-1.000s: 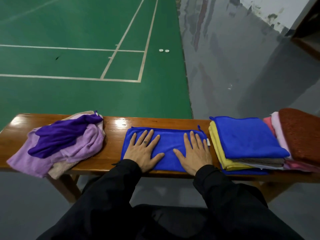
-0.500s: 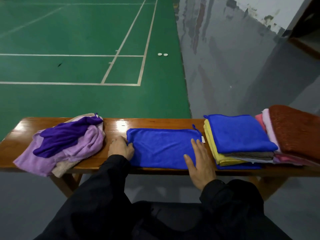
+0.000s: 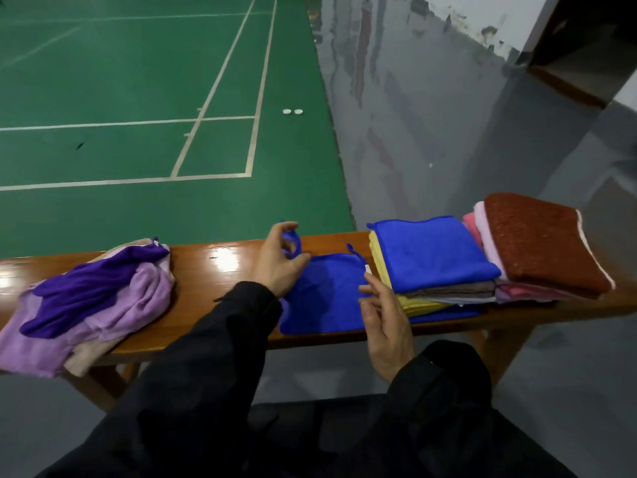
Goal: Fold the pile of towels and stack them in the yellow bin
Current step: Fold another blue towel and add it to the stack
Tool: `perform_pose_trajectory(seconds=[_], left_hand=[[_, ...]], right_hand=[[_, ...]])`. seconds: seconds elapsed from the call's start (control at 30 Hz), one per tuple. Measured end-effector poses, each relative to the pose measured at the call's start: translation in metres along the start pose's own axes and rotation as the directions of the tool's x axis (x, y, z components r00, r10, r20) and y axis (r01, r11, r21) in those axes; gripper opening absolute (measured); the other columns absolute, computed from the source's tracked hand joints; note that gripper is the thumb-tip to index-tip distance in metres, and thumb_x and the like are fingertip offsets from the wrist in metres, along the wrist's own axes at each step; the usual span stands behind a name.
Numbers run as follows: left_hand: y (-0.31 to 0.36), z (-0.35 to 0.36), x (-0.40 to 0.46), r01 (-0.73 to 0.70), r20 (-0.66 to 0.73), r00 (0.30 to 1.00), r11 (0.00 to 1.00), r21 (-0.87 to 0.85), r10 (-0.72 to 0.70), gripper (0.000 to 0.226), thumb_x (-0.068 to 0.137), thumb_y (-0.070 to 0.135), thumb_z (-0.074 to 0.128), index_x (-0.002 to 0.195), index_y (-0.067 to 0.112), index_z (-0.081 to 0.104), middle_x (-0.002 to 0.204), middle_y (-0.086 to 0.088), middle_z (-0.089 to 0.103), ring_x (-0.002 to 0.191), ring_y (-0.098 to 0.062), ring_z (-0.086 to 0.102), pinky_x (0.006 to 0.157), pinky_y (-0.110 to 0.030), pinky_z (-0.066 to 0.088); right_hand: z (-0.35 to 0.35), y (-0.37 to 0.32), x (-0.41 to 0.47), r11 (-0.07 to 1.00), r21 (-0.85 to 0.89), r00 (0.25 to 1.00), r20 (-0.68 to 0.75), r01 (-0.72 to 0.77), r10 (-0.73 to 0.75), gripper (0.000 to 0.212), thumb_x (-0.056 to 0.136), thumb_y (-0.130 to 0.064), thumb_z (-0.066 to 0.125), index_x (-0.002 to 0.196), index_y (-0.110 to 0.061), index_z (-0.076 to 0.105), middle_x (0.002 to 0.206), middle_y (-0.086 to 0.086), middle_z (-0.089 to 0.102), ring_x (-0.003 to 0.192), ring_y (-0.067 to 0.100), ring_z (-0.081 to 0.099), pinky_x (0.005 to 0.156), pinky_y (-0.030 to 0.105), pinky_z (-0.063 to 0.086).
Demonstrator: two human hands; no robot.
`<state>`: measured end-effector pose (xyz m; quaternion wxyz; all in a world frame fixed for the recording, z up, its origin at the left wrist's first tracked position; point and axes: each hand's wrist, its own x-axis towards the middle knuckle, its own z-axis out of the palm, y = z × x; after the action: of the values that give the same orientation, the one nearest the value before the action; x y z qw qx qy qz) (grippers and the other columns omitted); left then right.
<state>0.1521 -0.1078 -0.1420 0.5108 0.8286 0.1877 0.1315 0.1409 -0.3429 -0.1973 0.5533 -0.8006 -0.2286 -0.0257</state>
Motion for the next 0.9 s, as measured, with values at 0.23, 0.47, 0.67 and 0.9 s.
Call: perform_pose_trajectory(seconds=[0.23, 0.47, 0.67, 0.9], left_hand=[[0.006, 0.097, -0.018, -0.079, 0.250, 0.968, 0.984, 0.162, 0.037, 0.061, 0.085, 0.037, 0.072, 0.139, 0.020, 0.049, 0.093, -0.003, 0.059, 0.080, -0.018, 0.057, 0.081, -0.033, 0.050], [-0.035, 0.068, -0.039, -0.040, -0.196, 0.977, 0.978, 0.206, 0.082, 0.024, 0.092, 0.030, 0.061, 0.110, 0.015, 0.065, 0.103, -0.006, 0.059, 0.096, -0.024, 0.057, 0.091, -0.042, 0.050], [-0.067, 0.045, -0.044, 0.131, -0.096, 0.989, 0.968, 0.213, -0.113, 0.051, 0.089, 0.032, 0.070, 0.134, 0.014, 0.053, 0.135, -0.011, 0.047, 0.124, -0.029, 0.050, 0.108, -0.047, 0.044], [-0.084, 0.031, -0.076, -0.165, 0.016, 0.986, 0.975, 0.151, 0.165, 0.055, 0.085, 0.057, 0.057, 0.130, 0.024, 0.058, 0.138, 0.006, 0.045, 0.131, -0.008, 0.041, 0.109, -0.026, 0.034]], right_hand=[[-0.027, -0.001, -0.013, 1.000, -0.018, 1.000, -0.006, 0.025, -0.025, 0.051, 0.102, -0.050, 0.040, 0.145, -0.024, 0.051, 0.130, -0.008, 0.059, 0.110, 0.012, 0.063, 0.088, 0.032, 0.055], [-0.028, 0.006, -0.014, 0.994, -0.112, 1.000, 0.003, -0.008, 0.009, 0.045, 0.103, -0.045, 0.042, 0.140, -0.023, 0.056, 0.129, -0.010, 0.061, 0.115, 0.006, 0.060, 0.095, 0.025, 0.050], [0.012, 0.016, 0.016, 0.852, -0.511, 0.969, 0.248, 0.114, 0.019, 0.043, 0.099, -0.008, 0.050, 0.141, -0.013, 0.058, 0.148, 0.001, 0.053, 0.134, 0.018, 0.052, 0.111, 0.034, 0.045], [0.012, 0.021, 0.017, 0.734, -0.624, 0.915, 0.403, 0.268, 0.008, 0.059, 0.086, -0.025, 0.052, 0.143, -0.011, 0.056, 0.147, 0.008, 0.055, 0.143, 0.025, 0.045, 0.115, 0.039, 0.043]])
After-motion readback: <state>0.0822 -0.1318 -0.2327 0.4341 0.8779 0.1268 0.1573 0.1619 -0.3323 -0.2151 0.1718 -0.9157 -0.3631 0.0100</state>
